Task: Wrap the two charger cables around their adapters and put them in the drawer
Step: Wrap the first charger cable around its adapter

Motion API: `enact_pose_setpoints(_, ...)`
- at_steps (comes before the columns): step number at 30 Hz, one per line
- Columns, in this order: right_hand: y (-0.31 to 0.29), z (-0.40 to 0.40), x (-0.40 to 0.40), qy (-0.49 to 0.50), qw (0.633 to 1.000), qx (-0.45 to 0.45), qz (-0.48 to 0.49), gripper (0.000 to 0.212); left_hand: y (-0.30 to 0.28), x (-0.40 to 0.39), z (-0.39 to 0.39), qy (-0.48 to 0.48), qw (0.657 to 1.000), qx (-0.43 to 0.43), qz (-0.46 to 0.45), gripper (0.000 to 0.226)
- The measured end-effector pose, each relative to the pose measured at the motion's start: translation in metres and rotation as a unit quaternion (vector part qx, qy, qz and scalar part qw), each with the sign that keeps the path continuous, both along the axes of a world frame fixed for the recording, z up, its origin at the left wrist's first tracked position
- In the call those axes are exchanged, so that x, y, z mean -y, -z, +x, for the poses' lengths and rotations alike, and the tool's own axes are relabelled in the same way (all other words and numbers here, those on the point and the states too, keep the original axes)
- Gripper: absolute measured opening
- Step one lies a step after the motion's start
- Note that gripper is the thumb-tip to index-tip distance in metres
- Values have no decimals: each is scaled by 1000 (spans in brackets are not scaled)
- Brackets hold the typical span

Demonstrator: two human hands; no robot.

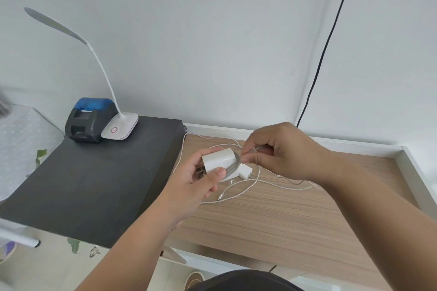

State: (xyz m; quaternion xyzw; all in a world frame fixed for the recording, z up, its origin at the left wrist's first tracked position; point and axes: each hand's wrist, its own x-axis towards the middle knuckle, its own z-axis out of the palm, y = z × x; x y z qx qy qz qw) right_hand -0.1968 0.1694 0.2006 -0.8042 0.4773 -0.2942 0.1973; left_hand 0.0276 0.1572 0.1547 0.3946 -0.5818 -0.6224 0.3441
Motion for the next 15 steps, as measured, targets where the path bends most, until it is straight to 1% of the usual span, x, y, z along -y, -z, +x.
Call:
enact_pose_setpoints(2,-2,0,3,-15,1000,7,16,5,-1,0,4,36,999,17,-4,38)
enact_pose_setpoints(4,-4,1,7,-29,999,17,30,9,-1,-3,6,83,996,32,-4,38)
enact_pose_setpoints(6,-5,2,12,-43,996,41,60,11,-2,-8,5,104,994,33,-1,40)
enact_pose_setpoints(9,1,3,21,-44,986,119,112,10,-4,-10,5,84,996,6,-16,40)
enact_pose_setpoints(13,20,2,28,-22,966,211,150,22,-11,-7,10,58,997,-25,-37,40)
enact_pose_setpoints(15,29,2,28,0,951,257,171,20,-12,-8,11,55,997,-31,-42,39)
